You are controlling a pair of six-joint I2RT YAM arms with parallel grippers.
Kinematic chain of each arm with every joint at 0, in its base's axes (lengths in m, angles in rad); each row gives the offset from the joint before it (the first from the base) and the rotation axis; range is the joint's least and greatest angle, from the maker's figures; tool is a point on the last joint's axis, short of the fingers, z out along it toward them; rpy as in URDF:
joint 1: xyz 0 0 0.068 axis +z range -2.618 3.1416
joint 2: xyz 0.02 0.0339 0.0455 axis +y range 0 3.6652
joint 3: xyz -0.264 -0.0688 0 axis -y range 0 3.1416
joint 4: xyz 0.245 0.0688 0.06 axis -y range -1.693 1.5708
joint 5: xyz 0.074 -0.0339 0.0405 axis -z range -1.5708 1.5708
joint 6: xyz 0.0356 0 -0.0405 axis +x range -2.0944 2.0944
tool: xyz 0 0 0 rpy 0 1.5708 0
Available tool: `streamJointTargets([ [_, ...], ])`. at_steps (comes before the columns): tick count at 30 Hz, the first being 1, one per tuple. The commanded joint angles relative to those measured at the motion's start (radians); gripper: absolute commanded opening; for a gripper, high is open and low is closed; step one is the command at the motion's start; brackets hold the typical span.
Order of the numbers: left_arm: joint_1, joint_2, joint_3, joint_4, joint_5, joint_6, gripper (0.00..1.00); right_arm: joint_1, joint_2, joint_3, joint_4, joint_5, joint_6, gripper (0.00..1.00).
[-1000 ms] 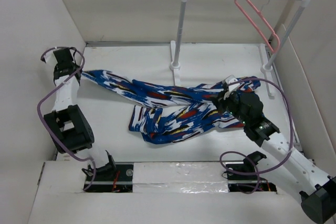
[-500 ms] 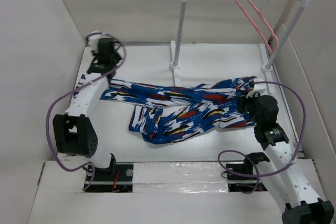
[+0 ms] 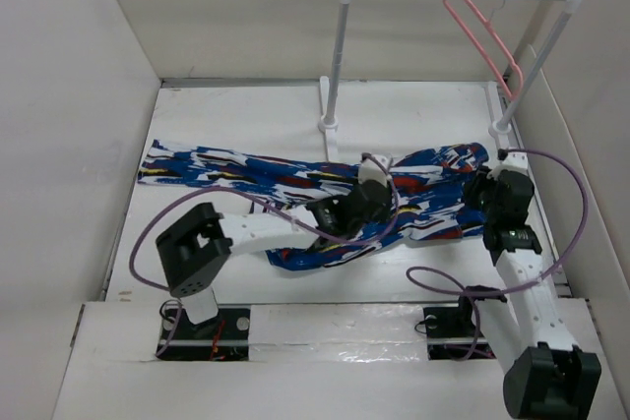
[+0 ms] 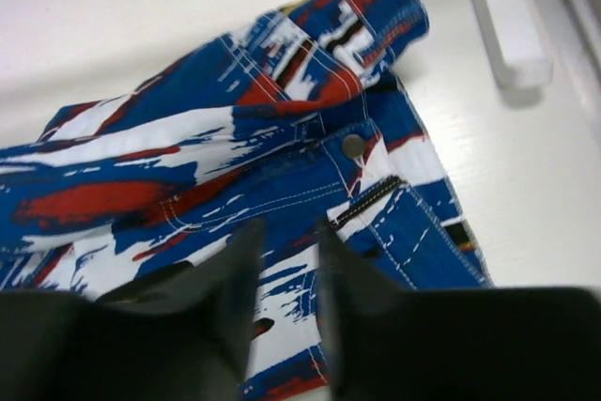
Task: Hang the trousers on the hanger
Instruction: Flatten out the trousers at the center of the board.
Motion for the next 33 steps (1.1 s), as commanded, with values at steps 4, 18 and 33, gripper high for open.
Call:
streamJointTargets([
  [4,-0.152,0.133,0.044,0.165,-0.015,0.113,0.58,-0.126,0.131,0.000,0.195,-0.075,0.101,0.49],
  [18,-0.149,0.354,0.151,0.228,0.171,0.126,0.61,-0.415,0.517,0.079,0.448,-0.343,0.167,0.63],
  [33,-0.149,0.454,0.187,0.246,0.234,0.175,0.59,-0.406,0.862,0.187,0.775,-0.519,0.268,0.64],
])
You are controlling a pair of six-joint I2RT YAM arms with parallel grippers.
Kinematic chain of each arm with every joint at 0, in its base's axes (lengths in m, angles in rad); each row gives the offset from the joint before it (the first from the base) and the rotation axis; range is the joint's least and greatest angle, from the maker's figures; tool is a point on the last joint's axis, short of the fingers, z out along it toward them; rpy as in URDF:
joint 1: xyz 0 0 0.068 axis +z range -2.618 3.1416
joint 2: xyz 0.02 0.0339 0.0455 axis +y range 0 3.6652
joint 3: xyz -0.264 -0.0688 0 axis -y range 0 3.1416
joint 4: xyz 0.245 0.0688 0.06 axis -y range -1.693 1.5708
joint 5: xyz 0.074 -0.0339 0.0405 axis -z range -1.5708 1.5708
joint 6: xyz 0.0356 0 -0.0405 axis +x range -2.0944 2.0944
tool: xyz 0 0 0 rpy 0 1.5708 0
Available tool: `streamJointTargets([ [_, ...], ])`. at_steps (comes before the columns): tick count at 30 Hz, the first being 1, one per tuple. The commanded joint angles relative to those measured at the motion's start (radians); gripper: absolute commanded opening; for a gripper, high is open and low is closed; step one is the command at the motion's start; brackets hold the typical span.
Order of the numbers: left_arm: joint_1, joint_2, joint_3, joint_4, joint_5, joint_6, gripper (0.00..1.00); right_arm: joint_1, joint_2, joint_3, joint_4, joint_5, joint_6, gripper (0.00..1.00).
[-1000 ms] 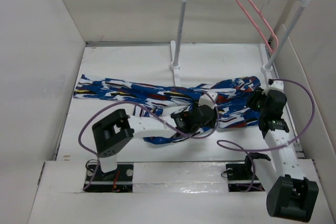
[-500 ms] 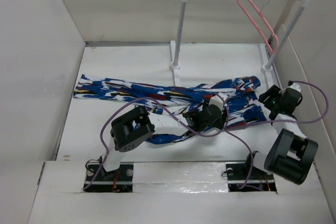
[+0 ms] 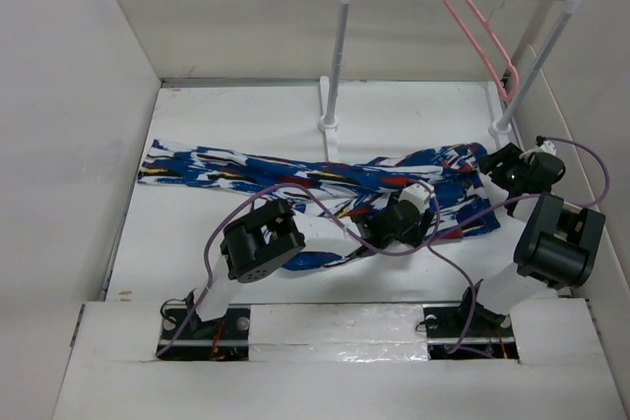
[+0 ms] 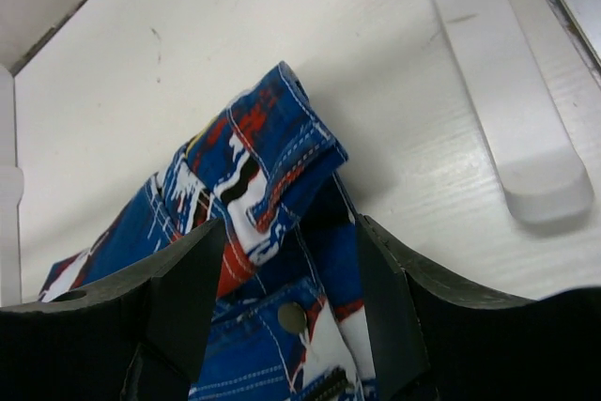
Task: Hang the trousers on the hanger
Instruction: Flatten out the trousers at the center of the board.
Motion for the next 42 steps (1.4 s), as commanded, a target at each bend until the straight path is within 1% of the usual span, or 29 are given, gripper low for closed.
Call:
streamJointTargets([
  [1,-0.018,0.017,0.017,0.043,0.076,0.045,0.58,0.007,0.074,0.073,0.154,-0.049,0.053,0.64],
  [3,-0.027,0.017,0.000,0.058,0.096,0.045,0.58,0.018,0.117,0.092,0.165,-0.048,0.071,0.64],
  [6,-0.038,0.007,-0.017,0.080,0.107,0.057,0.59,0.030,0.140,0.116,0.156,-0.010,0.076,0.64],
  [9,-0.047,0.003,-0.028,0.115,0.137,0.074,0.60,0.041,0.164,0.154,0.150,-0.006,0.082,0.63],
  [12,-0.047,0.023,-0.017,0.133,0.197,0.099,0.60,0.041,0.207,0.168,0.208,-0.032,0.117,0.55],
  [13,-0.047,0.029,-0.013,0.132,0.200,0.103,0.60,0.041,0.218,0.170,0.216,-0.037,0.125,0.42],
  [14,-0.047,0.043,-0.002,0.132,0.209,0.105,0.60,0.041,0.220,0.170,0.223,-0.037,0.128,0.32],
  [15,-0.047,0.052,0.003,0.130,0.212,0.108,0.61,0.041,0.221,0.170,0.229,-0.031,0.128,0.25],
  [16,-0.047,0.059,0.010,0.129,0.217,0.114,0.61,0.041,0.220,0.170,0.231,-0.028,0.128,0.14],
  [18,-0.047,0.081,0.037,0.121,0.228,0.128,0.62,0.041,0.217,0.168,0.233,-0.019,0.126,0.01],
  [21,-0.047,0.104,0.064,0.086,0.225,0.139,0.62,0.041,0.198,0.153,0.265,-0.029,0.140,0.00],
  [23,-0.047,0.099,0.055,0.068,0.220,0.139,0.53,0.041,0.172,0.126,0.280,-0.026,0.148,0.00],
  [24,-0.047,0.093,0.046,0.064,0.217,0.140,0.49,0.041,0.133,0.116,0.277,-0.019,0.148,0.00],
  [25,-0.047,0.086,0.031,0.061,0.209,0.136,0.29,0.041,0.108,0.106,0.274,-0.013,0.148,0.00],
  [26,-0.056,0.058,-0.017,0.072,0.200,0.129,0.14,0.041,0.080,0.093,0.268,-0.005,0.142,0.00],
  [27,-0.056,0.043,-0.043,0.080,0.199,0.123,0.05,0.041,0.027,0.092,0.237,-0.005,0.134,0.00],
  [28,-0.056,0.024,-0.070,0.084,0.199,0.117,0.00,0.041,-0.001,0.092,0.213,-0.006,0.125,0.00],
  [29,-0.067,-0.005,-0.124,0.092,0.197,0.111,0.00,0.041,-0.059,0.090,0.150,0.012,0.104,0.00],
  [30,-0.067,-0.019,-0.147,0.092,0.199,0.111,0.00,0.041,-0.060,0.093,0.112,0.029,0.088,0.00],
  [32,-0.079,-0.058,-0.213,0.097,0.212,0.111,0.00,0.050,-0.134,0.105,0.029,0.067,0.038,0.00],
  [33,-0.079,-0.071,-0.233,0.103,0.235,0.111,0.00,0.050,-0.154,0.125,-0.057,0.104,0.022,0.00],
  [35,-0.111,-0.106,-0.282,0.124,0.254,0.116,0.00,0.059,-0.197,0.147,-0.120,0.148,-0.015,0.00],
  [36,-0.124,-0.115,-0.290,0.126,0.284,0.116,0.00,0.059,-0.204,0.159,-0.169,0.189,-0.022,0.00],
  [38,-0.168,-0.137,-0.301,0.123,0.304,0.126,0.00,0.059,-0.196,0.205,-0.203,0.208,-0.028,0.00],
  [41,-0.215,-0.164,-0.310,0.121,0.312,0.137,0.00,0.071,-0.135,0.294,-0.264,0.233,-0.044,0.00],
  [42,-0.216,-0.171,-0.313,0.123,0.314,0.134,0.00,0.072,-0.115,0.315,-0.290,0.256,-0.048,0.00],
])
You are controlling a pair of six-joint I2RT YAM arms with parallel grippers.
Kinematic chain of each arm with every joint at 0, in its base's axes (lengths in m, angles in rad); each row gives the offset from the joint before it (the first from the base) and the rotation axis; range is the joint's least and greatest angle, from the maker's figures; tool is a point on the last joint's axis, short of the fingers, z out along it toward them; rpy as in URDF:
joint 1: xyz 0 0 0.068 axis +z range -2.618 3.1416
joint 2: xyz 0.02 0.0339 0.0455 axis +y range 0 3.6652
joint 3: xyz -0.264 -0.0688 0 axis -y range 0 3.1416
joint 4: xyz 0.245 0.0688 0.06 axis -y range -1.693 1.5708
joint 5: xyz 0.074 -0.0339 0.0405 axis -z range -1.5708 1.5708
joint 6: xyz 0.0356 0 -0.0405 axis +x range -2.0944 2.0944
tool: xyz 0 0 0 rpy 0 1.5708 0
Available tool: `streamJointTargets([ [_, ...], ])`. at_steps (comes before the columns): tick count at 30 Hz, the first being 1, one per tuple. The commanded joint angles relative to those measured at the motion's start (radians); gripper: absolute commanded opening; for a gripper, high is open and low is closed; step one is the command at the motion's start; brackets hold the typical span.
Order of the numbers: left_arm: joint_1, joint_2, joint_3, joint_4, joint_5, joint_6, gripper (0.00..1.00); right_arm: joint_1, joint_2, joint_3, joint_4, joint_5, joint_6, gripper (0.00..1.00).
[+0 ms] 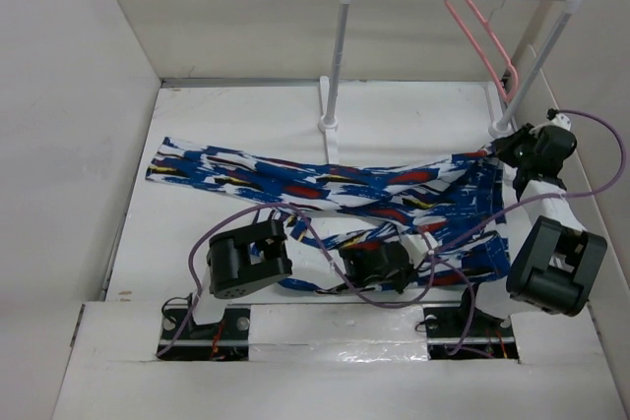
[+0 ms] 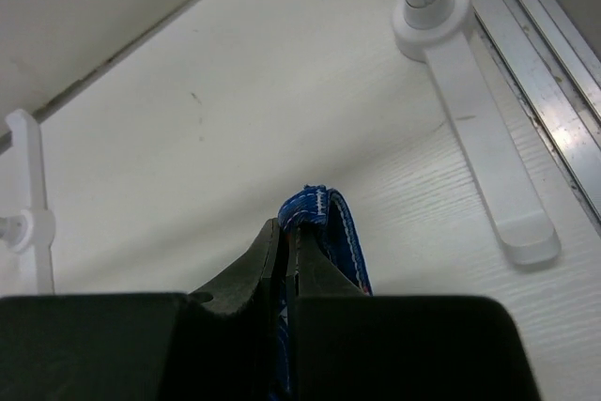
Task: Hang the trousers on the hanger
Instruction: Flatten out the trousers at the center of the board.
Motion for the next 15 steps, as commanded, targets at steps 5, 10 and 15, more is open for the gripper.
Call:
streamJointTargets([
  [5,-0.072,-0.104,-0.042,-0.006,0.121,0.004,0.02,0.021,0.155,0.219,-0.052,0.171,-0.055,0.00],
  [10,-0.072,-0.127,-0.009,-0.027,0.059,0.016,0.39,0.011,0.210,0.255,-0.073,0.185,-0.055,0.25],
  [15,-0.052,-0.234,-0.052,-0.030,-0.138,0.041,0.64,0.011,0.095,0.227,-0.064,0.151,-0.052,0.80],
])
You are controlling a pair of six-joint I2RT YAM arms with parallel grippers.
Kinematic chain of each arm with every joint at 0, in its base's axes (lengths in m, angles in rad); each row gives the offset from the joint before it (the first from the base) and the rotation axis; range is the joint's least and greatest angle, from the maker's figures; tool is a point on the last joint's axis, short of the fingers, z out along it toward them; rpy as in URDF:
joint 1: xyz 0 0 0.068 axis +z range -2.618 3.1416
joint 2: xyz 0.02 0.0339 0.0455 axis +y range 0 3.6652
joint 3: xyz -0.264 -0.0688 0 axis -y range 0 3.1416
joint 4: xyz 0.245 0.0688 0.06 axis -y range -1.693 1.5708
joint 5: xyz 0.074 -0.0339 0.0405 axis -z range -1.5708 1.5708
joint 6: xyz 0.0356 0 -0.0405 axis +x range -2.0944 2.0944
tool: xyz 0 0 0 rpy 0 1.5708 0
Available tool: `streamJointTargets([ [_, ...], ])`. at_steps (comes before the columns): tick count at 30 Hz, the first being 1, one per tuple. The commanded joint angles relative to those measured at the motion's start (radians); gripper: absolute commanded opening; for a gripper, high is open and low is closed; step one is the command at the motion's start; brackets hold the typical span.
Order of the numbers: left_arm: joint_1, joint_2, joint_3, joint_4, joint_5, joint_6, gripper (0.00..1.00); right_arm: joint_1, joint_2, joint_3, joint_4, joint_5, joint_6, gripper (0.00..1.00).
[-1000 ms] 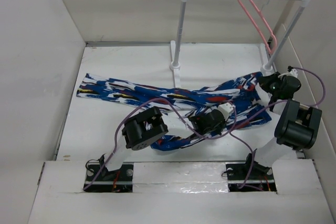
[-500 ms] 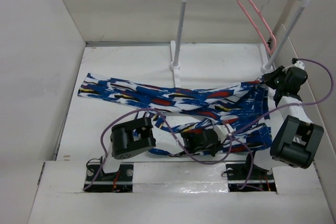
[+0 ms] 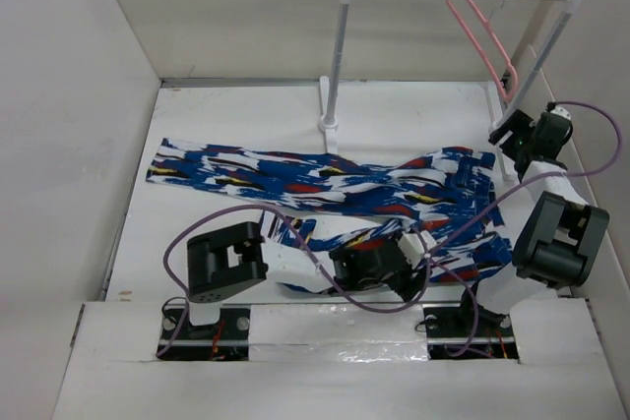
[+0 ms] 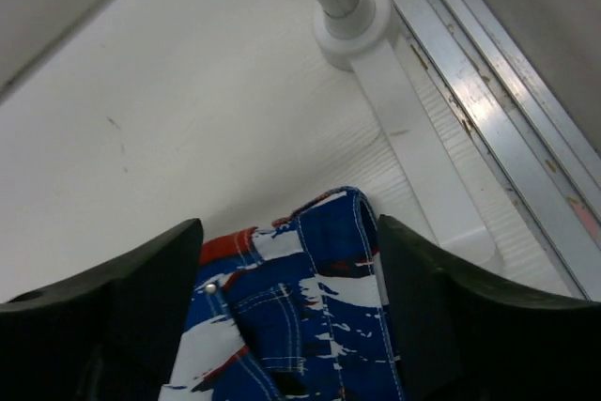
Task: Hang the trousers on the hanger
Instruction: Flatten out the trousers at the center of the board, then fold the trousers at the center of the board.
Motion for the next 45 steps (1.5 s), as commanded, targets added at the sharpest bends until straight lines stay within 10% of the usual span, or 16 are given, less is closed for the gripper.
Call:
streamJointTargets([
  [1,0.014,-0.126,-0.015,-0.016,-0.110,0.049,0.65,-0.009,-0.128,0.023,0.088,0.006,-0.011,0.84],
  [9,0.178,-0.282,-0.065,-0.103,-0.331,-0.009,0.65,0.071,-0.401,-0.213,0.221,-0.159,0.004,0.83],
  [12,0.304,-0.358,-0.102,-0.149,-0.383,-0.090,0.62,0.125,-0.445,-0.318,0.259,-0.211,-0.006,0.44],
  [13,0.344,-0.373,-0.108,-0.169,-0.391,-0.160,0.60,0.160,-0.470,-0.340,0.254,-0.216,-0.013,0.14],
  [15,0.436,-0.416,-0.142,-0.209,-0.382,-0.231,0.57,0.206,-0.490,-0.406,0.269,-0.242,-0.035,0.00],
  [21,0.767,-0.591,-0.304,-0.246,-0.291,-0.400,0.45,0.474,-0.557,-0.491,0.269,-0.294,-0.120,0.00],
  [28,0.785,-0.737,-0.392,-0.451,-0.374,-0.440,0.10,0.999,-0.453,-0.345,0.142,-0.204,-0.290,0.00],
  [33,0.785,-0.755,-0.426,-0.628,-0.346,-0.456,0.22,1.179,-0.370,-0.233,0.091,-0.067,-0.390,0.00],
  [37,0.807,-0.735,-0.478,-0.625,-0.314,-0.466,0.57,1.188,-0.367,-0.224,0.111,-0.069,-0.404,0.01],
  [45,0.875,-0.593,-0.470,-0.476,-0.216,-0.384,0.51,1.179,-0.372,-0.270,0.148,-0.083,-0.398,0.11],
])
